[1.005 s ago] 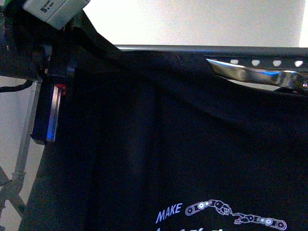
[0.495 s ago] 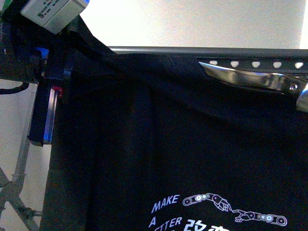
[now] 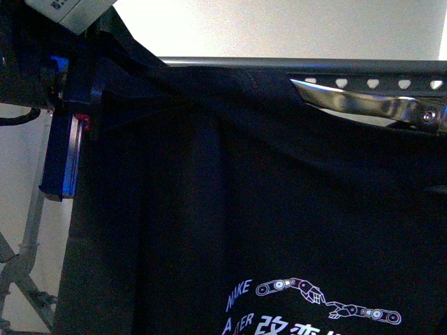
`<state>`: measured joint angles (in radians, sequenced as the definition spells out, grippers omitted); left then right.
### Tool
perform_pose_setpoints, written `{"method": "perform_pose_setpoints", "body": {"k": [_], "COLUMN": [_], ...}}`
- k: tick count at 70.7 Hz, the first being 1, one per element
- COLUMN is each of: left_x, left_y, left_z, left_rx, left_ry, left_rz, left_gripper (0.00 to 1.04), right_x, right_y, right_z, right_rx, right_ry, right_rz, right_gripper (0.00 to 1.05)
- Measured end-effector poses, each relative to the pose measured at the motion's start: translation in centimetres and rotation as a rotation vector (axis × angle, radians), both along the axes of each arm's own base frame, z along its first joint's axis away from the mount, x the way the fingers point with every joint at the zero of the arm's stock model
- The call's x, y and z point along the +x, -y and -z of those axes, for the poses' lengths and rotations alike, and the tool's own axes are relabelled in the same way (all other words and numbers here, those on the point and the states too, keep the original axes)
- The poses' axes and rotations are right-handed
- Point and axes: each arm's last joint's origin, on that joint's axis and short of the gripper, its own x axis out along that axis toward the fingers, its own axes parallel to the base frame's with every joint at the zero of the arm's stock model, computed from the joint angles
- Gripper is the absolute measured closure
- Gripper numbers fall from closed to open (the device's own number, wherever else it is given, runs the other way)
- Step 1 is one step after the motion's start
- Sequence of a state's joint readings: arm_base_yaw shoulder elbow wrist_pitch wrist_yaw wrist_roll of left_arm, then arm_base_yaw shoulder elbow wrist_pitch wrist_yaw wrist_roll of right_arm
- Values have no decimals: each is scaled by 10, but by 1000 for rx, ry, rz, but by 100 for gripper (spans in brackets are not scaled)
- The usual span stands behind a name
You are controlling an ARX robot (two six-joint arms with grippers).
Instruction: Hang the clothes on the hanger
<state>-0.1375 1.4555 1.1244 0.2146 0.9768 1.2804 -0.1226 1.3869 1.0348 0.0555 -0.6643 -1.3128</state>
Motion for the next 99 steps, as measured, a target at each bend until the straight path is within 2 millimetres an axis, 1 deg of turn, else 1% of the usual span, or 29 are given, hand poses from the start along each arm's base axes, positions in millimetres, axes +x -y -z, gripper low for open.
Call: {"method": "perform_pose_setpoints", "body": {"k": [7, 11, 14, 17, 18, 21, 26, 31, 33, 39, 43, 44, 52, 57, 58, 64, 65, 69, 70, 75, 76, 77, 81, 82, 86, 88, 90, 93, 99], "left_x": [0, 0, 0, 0, 0, 0, 0, 0, 0, 0, 0, 0, 0, 0, 0, 0, 0, 2, 3, 6, 6, 7, 8, 9, 11, 12, 12, 13, 13], "left_y": [0, 0, 0, 0, 0, 0, 0, 0, 0, 0, 0, 0, 0, 0, 0, 0, 1, 1, -1, -7, -11, -13, -24, -30, -43, -52, -57, -72, -81], "left_z": [0, 0, 0, 0, 0, 0, 0, 0, 0, 0, 0, 0, 0, 0, 0, -1, 0, 2, 2, -2, -6, -8, -16, -20, -27, -30, -32, -31, -26], "left_rx": [0, 0, 1, 1, 1, 1, 2, 2, 1, 0, -1, -1, -1, -1, -1, -1, -26, -110, -187, -441, -549, -586, -799, -911, -1113, -1252, -1349, -1542, -1659], "left_ry": [0, 0, 0, 0, 0, 0, 0, 0, -1, 1, 2, 3, 3, 3, 3, 5, -21, -13, -30, -129, -163, -158, -253, -306, -412, -482, -533, -631, -678], "left_rz": [-1, -1, -6, -9, -10, -12, -13, -13, -12, -4, 2, 3, 3, 3, 3, 4, -28, -154, -245, -373, -408, -429, -476, -512, -567, -603, -618, -672, -742], "left_gripper": [101, 101, 101, 101, 101, 101, 101, 101, 100, 86, 79, 76, 59, 49, 45, 33, 29, 22, 18, 9, 6, 5, 6, 7, 7, 6, 6, 7, 7], "right_x": [13, 19, 24, 26, 27, 29, 30, 30, 29, 28, 28, 27, 25, 23, 23, 20, 19, 17, 16, 12, 11, 10, 6, 5, 2, 0, -1, -5, -8], "right_y": [-3, -3, -3, -2, -2, -2, 1, 5, 7, 13, 17, 19, 27, 32, 33, 37, 37, 38, 38, 39, 38, 38, 38, 38, 38, 38, 38, 38, 37], "right_z": [-2, -3, -3, -3, -3, -2, 0, 1, 1, 1, 1, 2, 4, 6, 6, 11, 12, 14, 16, 20, 23, 24, 28, 31, 37, 42, 44, 49, 51], "right_rx": [0, 1, 5, 7, 9, 14, 24, 34, 41, 64, 61, 55, 68, 88, 95, 119, 128, 141, 149, 169, 179, 183, 195, 199, 214, 228, 234, 266, 309], "right_ry": [-18, -24, -31, -33, -36, -42, -69, -83, -91, -100, -98, -96, -125, -158, -168, -225, -246, -281, -303, -358, -385, -396, -437, -451, -488, -512, -521, -550, -567], "right_rz": [-6, 6, 19, 24, 28, 30, 34, 24, 20, 19, 28, 34, 56, 70, 73, 83, 85, 85, 85, 85, 84, 82, 83, 82, 83, 85, 86, 85, 84], "right_gripper": [7, 14, 21, 26, 30, 36, 54, 64, 70, 84, 90, 91, 95, 95, 95, 95, 95, 95, 95, 95, 95, 95, 95, 95, 95, 95, 95, 95, 95]}}
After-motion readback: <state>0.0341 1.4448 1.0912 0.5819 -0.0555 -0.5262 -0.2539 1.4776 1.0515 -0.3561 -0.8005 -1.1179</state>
